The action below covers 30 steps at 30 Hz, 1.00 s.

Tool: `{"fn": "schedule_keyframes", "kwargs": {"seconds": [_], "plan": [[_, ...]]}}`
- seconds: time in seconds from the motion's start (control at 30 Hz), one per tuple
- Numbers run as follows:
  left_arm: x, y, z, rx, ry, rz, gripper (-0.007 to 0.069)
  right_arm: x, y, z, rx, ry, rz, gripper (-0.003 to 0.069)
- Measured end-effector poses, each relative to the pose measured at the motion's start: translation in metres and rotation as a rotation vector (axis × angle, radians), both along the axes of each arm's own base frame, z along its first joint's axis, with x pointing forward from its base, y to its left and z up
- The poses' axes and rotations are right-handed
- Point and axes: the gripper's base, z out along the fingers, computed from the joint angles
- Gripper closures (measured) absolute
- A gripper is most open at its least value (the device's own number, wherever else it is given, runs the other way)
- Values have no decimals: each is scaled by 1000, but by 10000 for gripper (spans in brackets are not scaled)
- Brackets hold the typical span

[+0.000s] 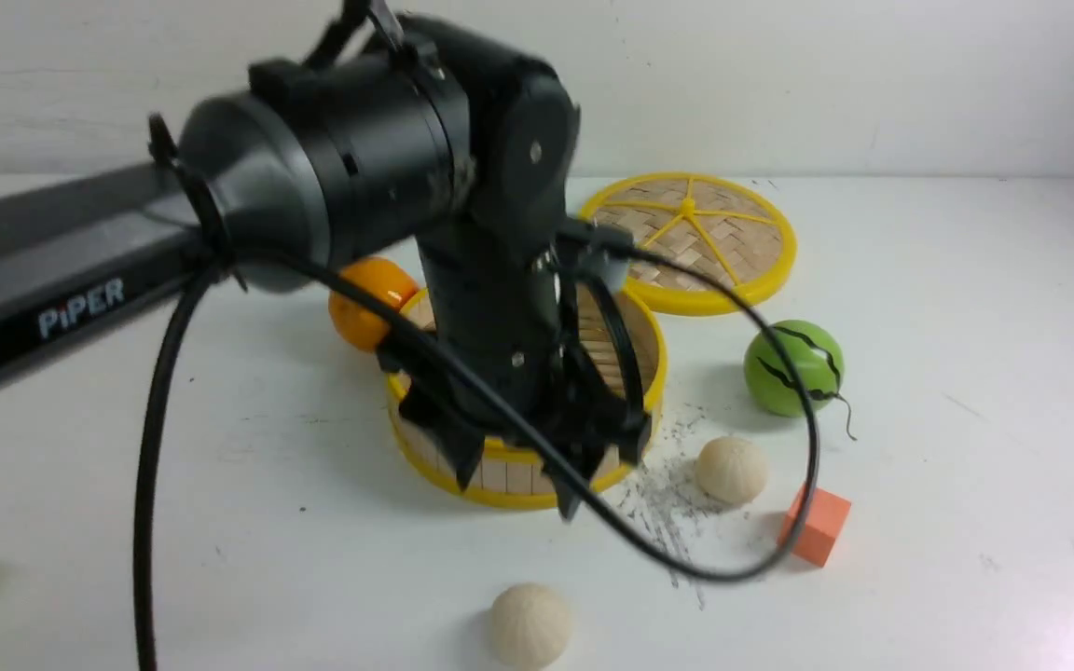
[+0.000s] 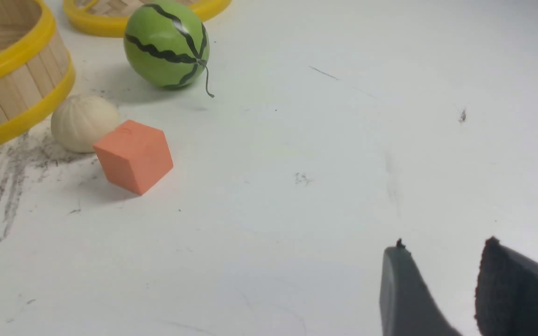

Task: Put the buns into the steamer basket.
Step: Use the left arm to grab a steamed stuffed bun, then use the left arm to put the steamed stuffed bun into the steamer

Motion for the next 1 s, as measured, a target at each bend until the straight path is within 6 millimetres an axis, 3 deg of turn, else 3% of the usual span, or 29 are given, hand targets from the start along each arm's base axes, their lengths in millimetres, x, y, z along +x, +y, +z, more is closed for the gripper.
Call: {"fn": "schedule_keyframes", "kwargs": {"seconds": [0.17, 0.43, 0.6, 0.73, 0.83, 0.87, 0.9, 1.0], "plan": [[-23, -8, -40, 29, 52, -34, 67, 0, 0, 0, 0, 0, 0, 420], [-20, -8, -63, -12, -20, -1, 79, 0, 0, 0, 0, 0, 0, 420], [-15, -11, -80, 10, -31, -5, 164, 0, 0, 0, 0, 0, 0, 420], [-12, -13, -92, 21, -28, -9, 307, 0, 0, 0, 0, 0, 0, 420], [-10, -14, -86, 14, -41, -11, 468, 0, 0, 0, 0, 0, 0, 420], [-10, -15, -84, 11, -43, -11, 479, 0, 0, 0, 0, 0, 0, 420], [-7, -16, -73, 6, -67, -23, 559, 0, 0, 0, 0, 0, 0, 420], [4, -21, -32, -19, -184, -55, 629, 0, 0, 0, 0, 0, 0, 420]]}}
